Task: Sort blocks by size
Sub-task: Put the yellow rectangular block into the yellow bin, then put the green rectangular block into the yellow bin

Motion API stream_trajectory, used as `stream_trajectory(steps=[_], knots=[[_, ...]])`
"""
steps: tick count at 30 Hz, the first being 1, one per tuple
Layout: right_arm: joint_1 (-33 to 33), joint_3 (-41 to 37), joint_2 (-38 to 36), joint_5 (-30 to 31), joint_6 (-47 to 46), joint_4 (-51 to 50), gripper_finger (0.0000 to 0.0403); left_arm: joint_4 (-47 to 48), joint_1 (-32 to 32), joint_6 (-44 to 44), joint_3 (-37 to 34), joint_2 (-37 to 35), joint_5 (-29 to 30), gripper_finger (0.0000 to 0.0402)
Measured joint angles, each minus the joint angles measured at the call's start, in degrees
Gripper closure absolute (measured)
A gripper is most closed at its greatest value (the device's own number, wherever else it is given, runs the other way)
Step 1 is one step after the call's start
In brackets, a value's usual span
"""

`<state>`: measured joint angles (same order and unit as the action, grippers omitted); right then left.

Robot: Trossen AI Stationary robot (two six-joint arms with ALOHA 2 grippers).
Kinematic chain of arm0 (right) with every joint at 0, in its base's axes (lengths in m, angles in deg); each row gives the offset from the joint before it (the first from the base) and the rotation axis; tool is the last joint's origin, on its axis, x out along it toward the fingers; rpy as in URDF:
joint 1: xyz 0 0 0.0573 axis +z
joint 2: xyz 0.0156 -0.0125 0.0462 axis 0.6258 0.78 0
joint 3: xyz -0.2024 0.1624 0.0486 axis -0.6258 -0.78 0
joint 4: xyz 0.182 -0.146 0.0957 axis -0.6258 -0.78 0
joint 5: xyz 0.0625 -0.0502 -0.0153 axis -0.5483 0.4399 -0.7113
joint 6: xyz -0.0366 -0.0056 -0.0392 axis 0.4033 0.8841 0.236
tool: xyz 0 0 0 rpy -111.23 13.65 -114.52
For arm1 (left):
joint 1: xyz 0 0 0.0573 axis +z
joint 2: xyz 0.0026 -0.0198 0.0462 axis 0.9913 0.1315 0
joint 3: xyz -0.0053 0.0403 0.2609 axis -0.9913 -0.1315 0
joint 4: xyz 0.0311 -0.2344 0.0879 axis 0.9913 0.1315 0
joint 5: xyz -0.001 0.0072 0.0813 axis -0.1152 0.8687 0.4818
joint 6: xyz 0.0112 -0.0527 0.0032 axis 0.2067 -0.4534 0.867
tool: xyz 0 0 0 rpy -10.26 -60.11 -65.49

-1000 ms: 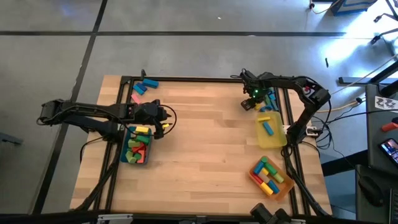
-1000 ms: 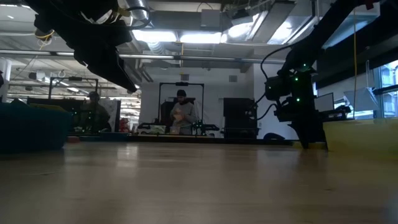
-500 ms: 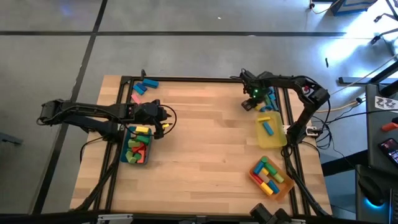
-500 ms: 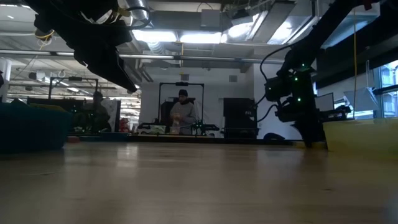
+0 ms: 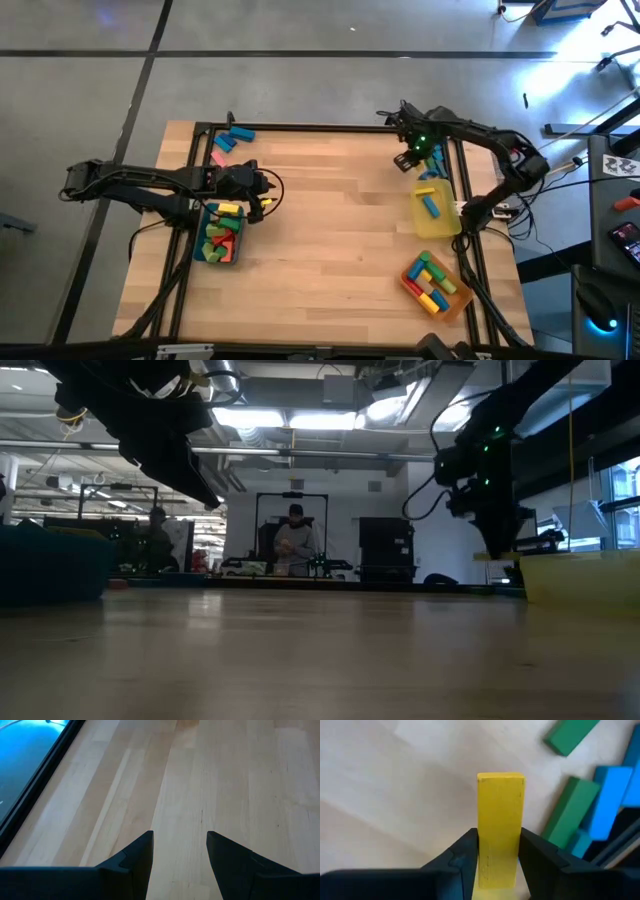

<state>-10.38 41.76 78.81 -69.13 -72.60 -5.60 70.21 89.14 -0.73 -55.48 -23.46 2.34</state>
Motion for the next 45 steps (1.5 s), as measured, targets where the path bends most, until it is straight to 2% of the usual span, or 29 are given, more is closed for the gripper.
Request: stream_trajectory(steps=[6, 14, 22, 30, 35, 39, 42, 45], knots=[[0.0, 0.0, -6.0, -6.4, -0.3, -4.6, 0.0290, 0.0, 0.0, 0.0, 0.0, 0.0, 0.0, 0.0233], [0.1, 0.1, -13.2, -8.7, -5.9, -14.0, 0.0266, 0.0, 0.0, 0.0, 0.0, 0.0, 0.0, 0.0233], [7.4, -1.6, -21.0, -11.0, -14.0, -19.3, 0.0284, 0.0, 0.0, 0.0, 0.0, 0.0, 0.0, 0.0233], [17.1, -11.6, -26.8, -10.9, -22.8, -19.0, 0.0265, 0.0, 0.0, -0.4, 0.0, 0.0, 0.0, 0.0233], [19.6, -17.4, -27.1, -6.8, -26.5, -16.7, 0.0262, 0.0, 0.0, -0.4, 0.0, 0.0, 0.0, 0.0233], [19.5, -15.8, -26.7, -5.9, -26.7, -13.8, 0.0245, -0.1, 0.0, -0.4, 0.0, 0.0, 0.0, 0.0233], [19.5, -13.6, -26.5, -6.2, -25.5, -12.3, 0.0220, -0.3, 0.0, -0.4, 0.0, 0.0, 0.0, 0.0233], [19.5, -10.6, -26.5, -3.9, -24.7, -12.1, 0.0192, -0.7, 0.0, -0.4, 0.0, 0.0, 0.0, 0.0233]])
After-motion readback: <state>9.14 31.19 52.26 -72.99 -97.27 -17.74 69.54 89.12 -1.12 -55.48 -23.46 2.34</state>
